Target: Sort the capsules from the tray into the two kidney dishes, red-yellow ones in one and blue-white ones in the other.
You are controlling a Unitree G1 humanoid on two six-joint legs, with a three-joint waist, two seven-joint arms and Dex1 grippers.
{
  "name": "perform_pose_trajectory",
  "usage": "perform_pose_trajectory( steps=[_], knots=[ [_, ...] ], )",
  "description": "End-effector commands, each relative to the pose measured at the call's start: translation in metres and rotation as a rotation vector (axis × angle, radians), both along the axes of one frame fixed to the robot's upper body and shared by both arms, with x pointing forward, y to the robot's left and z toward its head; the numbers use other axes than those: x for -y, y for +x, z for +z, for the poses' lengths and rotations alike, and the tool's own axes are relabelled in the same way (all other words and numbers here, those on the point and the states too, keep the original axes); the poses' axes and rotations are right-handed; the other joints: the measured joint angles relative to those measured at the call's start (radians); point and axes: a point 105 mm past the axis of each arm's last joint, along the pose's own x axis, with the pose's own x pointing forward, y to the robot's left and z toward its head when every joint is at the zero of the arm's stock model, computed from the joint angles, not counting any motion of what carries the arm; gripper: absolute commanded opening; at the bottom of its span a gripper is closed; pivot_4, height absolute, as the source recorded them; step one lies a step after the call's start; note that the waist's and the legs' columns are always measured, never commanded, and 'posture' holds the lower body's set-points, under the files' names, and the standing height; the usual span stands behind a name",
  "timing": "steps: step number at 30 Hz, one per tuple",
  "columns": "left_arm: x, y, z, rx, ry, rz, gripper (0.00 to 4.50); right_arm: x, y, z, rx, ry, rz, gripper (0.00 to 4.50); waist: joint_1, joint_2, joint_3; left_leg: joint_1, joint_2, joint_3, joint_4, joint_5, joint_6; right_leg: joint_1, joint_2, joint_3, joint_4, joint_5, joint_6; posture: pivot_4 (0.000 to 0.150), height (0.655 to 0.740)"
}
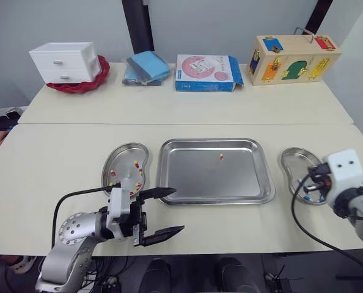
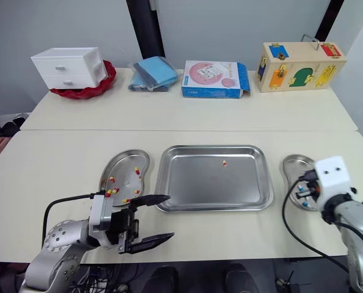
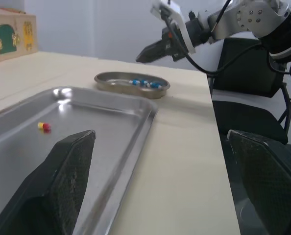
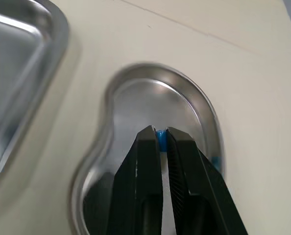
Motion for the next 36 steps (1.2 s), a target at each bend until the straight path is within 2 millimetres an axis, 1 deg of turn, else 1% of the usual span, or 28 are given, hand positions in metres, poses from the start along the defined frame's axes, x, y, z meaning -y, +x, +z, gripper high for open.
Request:
perform_pose_trajectory(
  steps=[1, 3, 5, 8, 9, 10, 11, 13, 14, 16, 17, 19, 21, 24, 27, 28, 30, 31, 33, 34, 36],
  knots=[
    [0.004, -0.001, 0.004, 0.026, -0.015, -0.010, 4.50, 0.005, -0.001, 0.007, 0.033, 0.027, -0.035, 0.02, -0.002, 0.000, 0.000, 0.000, 0.000, 0.000, 0.000, 0.000, 0.000, 0.000, 0.000, 0.000, 0.000, 0.000, 0.000, 0.150, 0.7400],
    [0.005, -0.001, 0.005, 0.026, -0.018, -0.012, 4.50, 0.009, 0.000, 0.010, 0.062, 0.035, -0.059, 0.69, -0.002, 0.000, 0.000, 0.000, 0.000, 0.000, 0.000, 0.000, 0.000, 0.000, 0.000, 0.000, 0.000, 0.000, 0.000, 0.150, 0.7400],
    [0.005, 0.001, 0.008, 0.027, -0.029, 0.010, 4.50, 0.008, 0.001, 0.012, 0.081, 0.056, -0.058, 1.08, 0.000, 0.000, 0.000, 0.000, 0.000, 0.000, 0.000, 0.000, 0.000, 0.000, 0.000, 0.000, 0.000, 0.000, 0.000, 0.150, 0.7400],
    [0.005, 0.003, 0.010, 0.027, -0.029, 0.025, 4.50, 0.006, 0.001, 0.013, 0.090, 0.067, -0.050, 1.89, 0.002, 0.000, 0.000, 0.000, 0.000, 0.000, 0.000, 0.000, 0.000, 0.000, 0.000, 0.000, 0.000, 0.000, 0.000, 0.150, 0.7400],
    [0.004, 0.003, 0.010, 0.024, -0.030, 0.034, 4.50, 0.006, 0.001, 0.014, 0.096, 0.072, -0.049, 1.95, 0.002, 0.000, 0.000, 0.000, 0.000, 0.000, 0.000, 0.000, 0.000, 0.000, 0.000, 0.000, 0.000, 0.000, 0.000, 0.150, 0.7400],
    [0.004, 0.004, 0.010, 0.022, -0.032, 0.040, 4.50, 0.006, 0.001, 0.015, 0.101, 0.076, -0.048, 2.31, 0.003, 0.000, 0.000, 0.000, 0.000, 0.000, 0.000, 0.000, 0.000, 0.000, 0.000, 0.000, 0.000, 0.000, 0.000, 0.150, 0.7400],
    [0.003, 0.004, 0.009, 0.020, -0.023, 0.046, 4.50, 0.006, 0.002, 0.017, 0.113, 0.083, -0.044, 2.39, 0.003, 0.000, 0.000, 0.000, 0.000, 0.000, 0.000, 0.000, 0.000, 0.000, 0.000, 0.000, 0.000, 0.000, 0.000, 0.150, 0.7400],
    [-0.001, 0.006, 0.007, -0.031, 0.011, 0.088, 4.50, 0.007, 0.004, 0.026, 0.163, 0.028, -0.027, 2.88, 0.002, 0.000, 0.000, 0.000, 0.000, 0.000, 0.000, 0.000, 0.000, 0.000, 0.000, 0.000, 0.000, 0.000, 0.000, 0.150, 0.7400],
    [-0.004, 0.008, 0.006, -0.050, 0.030, 0.121, 4.50, 0.005, 0.004, 0.029, 0.178, 0.005, -0.003, 3.14, 0.002, 0.001, 0.000, 0.000, 0.000, 0.000, 0.000, 0.000, 0.000, 0.000, 0.000, 0.000, 0.000, 0.000, 0.000, 0.150, 0.7400],
    [-0.011, 0.010, 0.009, -0.071, 0.062, 0.185, 4.50, -0.008, 0.000, 0.032, 0.211, -0.033, 0.116, 3.71, 0.004, 0.000, 0.000, 0.000, 0.000, 0.000, 0.000, 0.000, 0.000, 0.000, 0.000, 0.000, 0.000, 0.000, 0.000, 0.150, 0.7400],
    [-0.018, 0.012, 0.009, -0.090, 0.086, 0.237, 4.50, -0.016, -0.003, 0.031, 0.217, -0.045, 0.188, 3.71, 0.004, 0.000, 0.000, 0.000, 0.000, 0.000, 0.000, 0.000, 0.000, 0.000, 0.000, 0.000, 0.000, 0.000, 0.000, 0.150, 0.7400],
    [-0.038, 0.013, 0.006, -0.136, 0.158, 0.352, 4.50, -0.031, -0.014, 0.027, 0.226, -0.077, 0.353, 3.71, 0.005, 0.000, 0.000, 0.000, 0.000, 0.000, 0.000, 0.000, 0.000, 0.000, 0.000, -0.001, 0.000, 0.000, 0.000, 0.150, 0.7400],
    [-0.058, 0.011, 0.000, -0.173, 0.219, 0.446, 4.50, -0.035, -0.024, 0.020, 0.201, -0.085, 0.450, 3.71, 0.004, 0.001, 0.000, 0.000, 0.000, 0.000, -0.001, 0.000, 0.000, 0.000, 0.000, -0.001, -0.001, 0.000, 0.000, 0.150, 0.7400],
    [-0.094, 0.003, -0.002, -0.217, 0.250, 0.574, 4.50, -0.029, -0.039, 0.002, 0.105, -0.073, 0.539, 3.71, 0.003, 0.000, 0.000, 0.000, 0.000, 0.000, 0.000, 0.000, 0.000, 0.001, 0.000, 0.000, 0.000, 0.000, 0.000, 0.150, 0.7400],
    [-0.142, -0.008, -0.011, -0.298, 0.302, 0.729, 4.50, -0.018, -0.057, -0.013, -0.007, -0.020, 0.607, 3.71, 0.005, 0.000, 0.000, 0.001, 0.000, 0.000, 0.000, 0.000, 0.000, 0.002, 0.000, -0.001, -0.001, 0.000, 0.000, 0.150, 0.7400],
    [-0.157, -0.012, -0.014, -0.320, 0.323, 0.764, 4.50, -0.014, -0.063, -0.017, -0.042, 0.008, 0.629, 3.90, 0.005, -0.001, 0.000, 0.002, 0.000, 0.000, 0.000, 0.000, 0.000, 0.003, 0.000, -0.001, -0.001, 0.000, 0.000, 0.150, 0.7400],
    [-0.179, -0.018, -0.018, -0.342, 0.357, 0.813, 4.50, -0.002, -0.071, -0.021, -0.073, 0.022, 0.645, 4.30, 0.005, -0.001, 0.000, 0.005, 0.000, 0.000, 0.000, 0.000, 0.000, 0.006, 0.000, -0.001, -0.001, 0.000, 0.000, 0.150, 0.7400],
    [-0.188, -0.021, -0.022, -0.359, 0.370, 0.834, 4.50, 0.005, -0.072, -0.024, -0.084, 0.024, 0.637, 4.48, 0.005, -0.002, 0.001, 0.006, 0.000, 0.000, 0.000, 0.000, 0.000, 0.007, 0.000, -0.001, -0.001, -0.001, 0.000, 0.150, 0.7400],
    [-0.200, -0.027, -0.028, -0.380, 0.391, 0.862, 4.50, 0.015, -0.074, -0.029, -0.099, 0.016, 0.627, 4.48, 0.005, -0.004, 0.001, 0.009, 0.000, 0.001, 0.000, 0.000, 0.000, 0.010, 0.000, -0.001, -0.002, -0.001, 0.000, 0.150, 0.7400],
    [-0.203, -0.029, -0.031, -0.388, 0.396, 0.866, 4.50, 0.017, -0.075, -0.032, -0.107, 0.013, 0.629, 4.48, 0.004, -0.004, 0.001, 0.010, 0.000, 0.001, 0.000, 0.000, 0.000, 0.011, 0.000, 0.000, -0.003, -0.003, -0.003, 0.150, 0.7400],
    [-0.202, -0.034, -0.035, -0.396, 0.400, 0.858, 4.50, 0.017, -0.076, -0.036, -0.116, 0.011, 0.644, 4.48, 0.004, -0.005, 0.001, 0.011, 0.001, 0.001, 0.000, 0.000, 0.000, 0.012, 0.000, 0.000, -0.003, -0.004, -0.004, 0.150, 0.7400]
  ],
)
